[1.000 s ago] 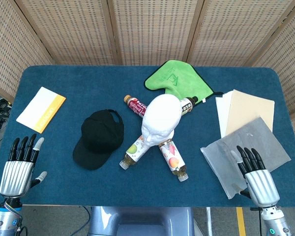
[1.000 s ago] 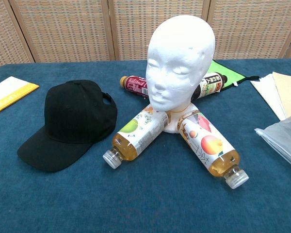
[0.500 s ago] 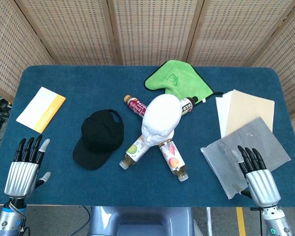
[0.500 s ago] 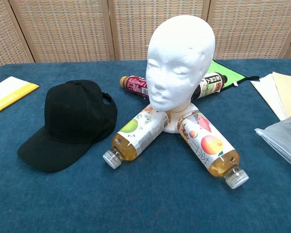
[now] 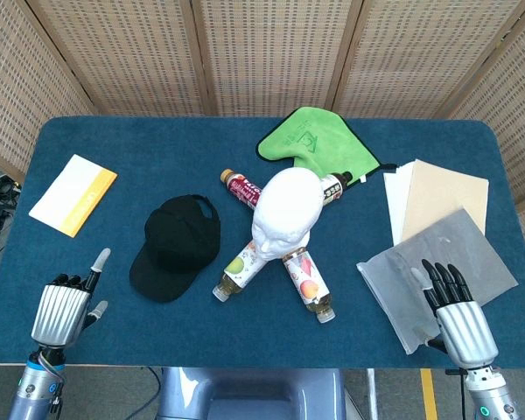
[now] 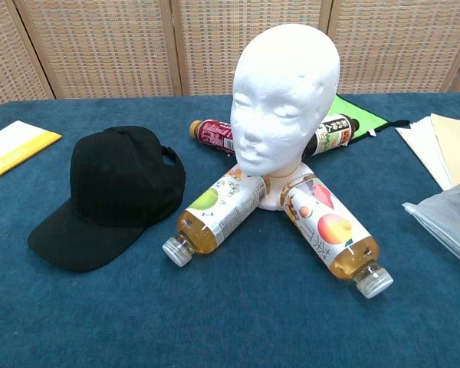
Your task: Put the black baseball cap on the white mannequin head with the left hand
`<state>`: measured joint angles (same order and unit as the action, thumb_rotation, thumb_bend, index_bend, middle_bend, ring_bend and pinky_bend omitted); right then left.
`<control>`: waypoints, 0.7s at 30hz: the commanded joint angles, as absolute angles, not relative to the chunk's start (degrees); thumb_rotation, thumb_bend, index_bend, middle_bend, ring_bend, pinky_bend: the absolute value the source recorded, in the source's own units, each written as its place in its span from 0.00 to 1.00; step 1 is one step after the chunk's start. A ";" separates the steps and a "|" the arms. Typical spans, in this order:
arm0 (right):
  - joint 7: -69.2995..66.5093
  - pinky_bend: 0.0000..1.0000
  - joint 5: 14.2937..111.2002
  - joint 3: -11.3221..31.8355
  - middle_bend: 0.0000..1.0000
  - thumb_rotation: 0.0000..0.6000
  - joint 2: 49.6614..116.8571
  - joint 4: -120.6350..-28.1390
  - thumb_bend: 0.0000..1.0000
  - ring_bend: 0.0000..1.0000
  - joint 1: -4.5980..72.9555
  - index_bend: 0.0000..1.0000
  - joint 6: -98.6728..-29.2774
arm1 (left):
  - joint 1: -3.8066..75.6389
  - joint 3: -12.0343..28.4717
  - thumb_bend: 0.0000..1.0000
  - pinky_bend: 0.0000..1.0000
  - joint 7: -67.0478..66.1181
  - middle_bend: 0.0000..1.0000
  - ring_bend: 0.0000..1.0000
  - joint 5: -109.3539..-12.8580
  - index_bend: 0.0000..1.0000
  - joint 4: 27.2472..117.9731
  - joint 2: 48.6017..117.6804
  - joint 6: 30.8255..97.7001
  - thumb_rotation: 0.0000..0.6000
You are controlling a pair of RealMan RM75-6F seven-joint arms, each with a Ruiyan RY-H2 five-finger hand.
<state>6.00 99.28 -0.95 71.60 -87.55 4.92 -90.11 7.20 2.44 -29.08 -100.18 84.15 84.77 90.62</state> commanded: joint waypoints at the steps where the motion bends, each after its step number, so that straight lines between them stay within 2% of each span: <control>1: 5.98 0.00 99.25 -0.90 0.00 1.00 71.61 -87.51 0.05 0.00 4.92 0.02 -90.14 | 9.22 2.43 0.26 0.72 -27.55 0.82 0.77 -100.71 0.04 77.80 88.74 88.69 1.00; 3: 5.91 0.00 99.25 -0.89 0.00 1.00 71.62 -87.46 0.05 0.00 4.93 0.02 -90.15 | 9.87 2.36 0.37 0.72 -26.69 0.83 0.77 -100.74 0.05 75.24 90.02 88.11 1.00; 8: 5.86 0.00 99.20 -0.82 0.00 1.00 71.65 -87.39 0.05 0.00 4.94 0.02 -90.19 | 10.91 1.82 0.49 0.72 -24.73 0.84 0.78 -99.85 0.04 70.58 92.29 85.85 1.00; 21: 5.76 0.00 99.27 -0.75 0.00 1.00 71.92 -87.02 0.05 0.00 4.95 0.02 -90.33 | 13.37 -2.07 0.50 0.72 -19.04 0.85 0.79 -102.99 0.02 52.11 99.34 85.62 1.00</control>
<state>5.76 99.27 -0.75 71.92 -87.02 4.95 -90.33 12.71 -0.88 -19.65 -101.70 55.64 97.51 85.14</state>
